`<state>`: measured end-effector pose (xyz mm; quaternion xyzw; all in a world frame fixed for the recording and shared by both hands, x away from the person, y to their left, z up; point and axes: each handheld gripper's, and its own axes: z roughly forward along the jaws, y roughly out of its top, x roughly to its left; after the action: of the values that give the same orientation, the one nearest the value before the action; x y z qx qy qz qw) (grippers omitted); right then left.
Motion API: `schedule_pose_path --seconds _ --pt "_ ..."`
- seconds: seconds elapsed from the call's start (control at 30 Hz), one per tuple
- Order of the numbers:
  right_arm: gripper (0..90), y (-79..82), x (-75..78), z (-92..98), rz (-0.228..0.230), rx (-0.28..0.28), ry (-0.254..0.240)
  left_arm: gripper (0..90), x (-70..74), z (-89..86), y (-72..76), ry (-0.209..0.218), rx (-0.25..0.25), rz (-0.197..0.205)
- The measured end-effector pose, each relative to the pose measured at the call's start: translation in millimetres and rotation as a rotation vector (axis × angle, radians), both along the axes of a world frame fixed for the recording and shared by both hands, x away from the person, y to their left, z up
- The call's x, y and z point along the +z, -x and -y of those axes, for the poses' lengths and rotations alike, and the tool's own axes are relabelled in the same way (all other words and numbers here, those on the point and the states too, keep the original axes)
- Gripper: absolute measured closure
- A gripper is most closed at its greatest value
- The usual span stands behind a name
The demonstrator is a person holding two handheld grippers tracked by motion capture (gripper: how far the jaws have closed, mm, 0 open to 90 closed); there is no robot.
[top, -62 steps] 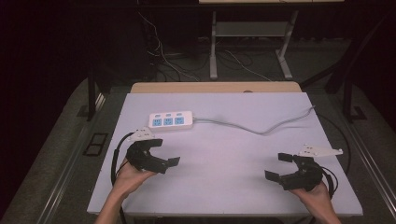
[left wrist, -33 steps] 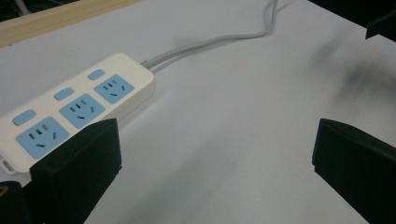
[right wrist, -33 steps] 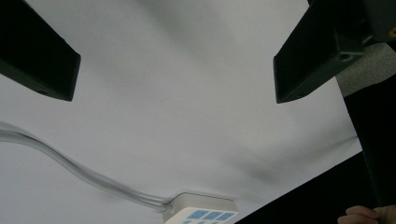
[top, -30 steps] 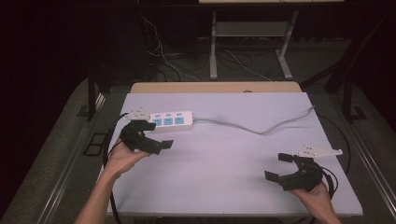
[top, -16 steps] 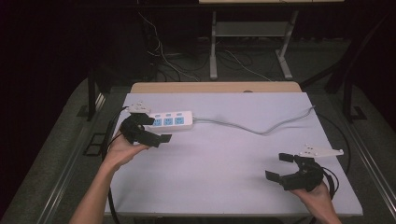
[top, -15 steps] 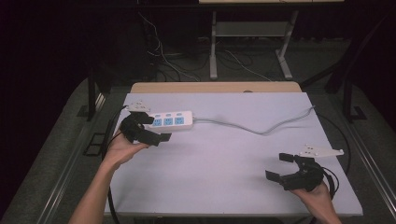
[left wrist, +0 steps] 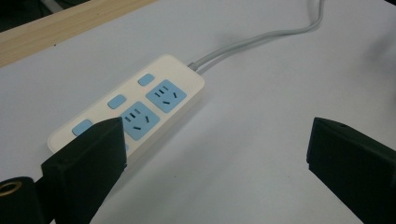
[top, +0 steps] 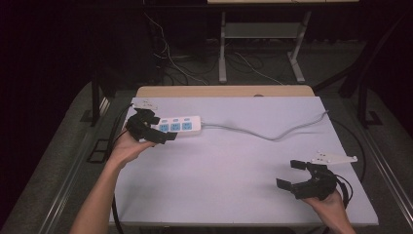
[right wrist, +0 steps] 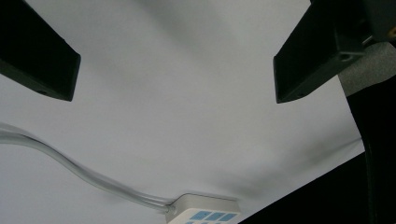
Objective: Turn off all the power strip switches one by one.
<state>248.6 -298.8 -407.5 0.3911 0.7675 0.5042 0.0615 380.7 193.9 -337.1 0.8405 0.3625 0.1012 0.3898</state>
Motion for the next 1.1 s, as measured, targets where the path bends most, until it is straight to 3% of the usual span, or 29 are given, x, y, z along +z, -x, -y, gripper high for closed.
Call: schedule_pose_path --seconds 0.6,1.1 --pt "0.5 0.0 0.2 1.7 0.002 -0.009 0.003 14.2 2.1 -5.8 -28.3 -0.051 0.025 -0.011" --pt "0.5 -0.3 -0.6 3.2 0.000 -0.020 0.003 46.8 6.0 -6.7 -49.5 -0.066 0.031 0.009"
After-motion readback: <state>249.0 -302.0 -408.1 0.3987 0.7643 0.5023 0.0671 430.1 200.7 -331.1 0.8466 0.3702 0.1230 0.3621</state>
